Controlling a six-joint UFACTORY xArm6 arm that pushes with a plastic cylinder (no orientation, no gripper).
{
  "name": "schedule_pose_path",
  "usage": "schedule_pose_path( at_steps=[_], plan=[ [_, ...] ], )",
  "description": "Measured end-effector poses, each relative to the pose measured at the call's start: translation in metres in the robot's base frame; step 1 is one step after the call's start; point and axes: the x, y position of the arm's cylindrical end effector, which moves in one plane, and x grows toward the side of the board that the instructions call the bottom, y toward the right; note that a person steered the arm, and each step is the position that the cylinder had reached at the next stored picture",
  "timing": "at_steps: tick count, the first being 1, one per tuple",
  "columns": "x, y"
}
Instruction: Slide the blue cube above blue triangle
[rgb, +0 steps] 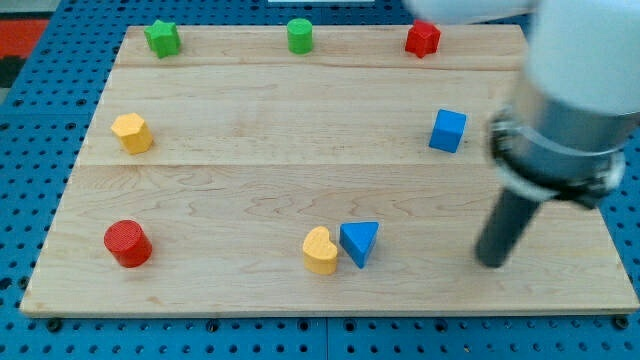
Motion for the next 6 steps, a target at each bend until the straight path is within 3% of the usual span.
schedule_pose_path(
  at_steps=[2,3,4,6],
  plan=[
    [-0.124,0.053],
    [-0.173,0.01],
    [-0.179,-0.022],
    [-0.109,-0.123]
  ],
)
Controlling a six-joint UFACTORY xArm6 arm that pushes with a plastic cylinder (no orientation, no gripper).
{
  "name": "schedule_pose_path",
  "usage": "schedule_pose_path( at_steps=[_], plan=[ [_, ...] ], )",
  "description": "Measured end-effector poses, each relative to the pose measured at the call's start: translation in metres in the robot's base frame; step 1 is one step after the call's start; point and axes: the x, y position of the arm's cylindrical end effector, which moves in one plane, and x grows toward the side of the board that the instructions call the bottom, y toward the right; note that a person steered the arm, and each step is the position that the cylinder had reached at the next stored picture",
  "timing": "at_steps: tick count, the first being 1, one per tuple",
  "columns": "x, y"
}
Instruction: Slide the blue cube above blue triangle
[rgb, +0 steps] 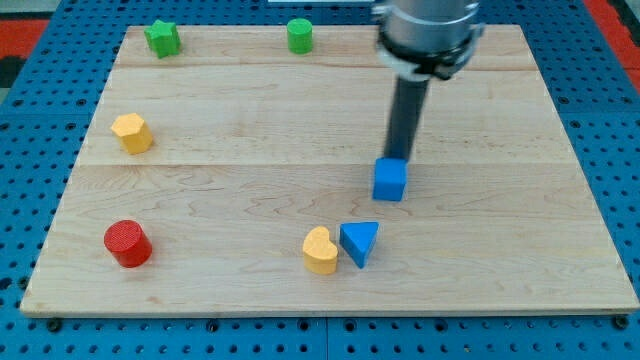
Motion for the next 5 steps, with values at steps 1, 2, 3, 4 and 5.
schedule_pose_path(
  at_steps=[1,2,3,4,5],
  plan=[
    [0.025,-0.031],
    [0.028,-0.031],
    [0.014,0.003],
    [0.018,0.032],
    [0.043,0.016]
  ],
)
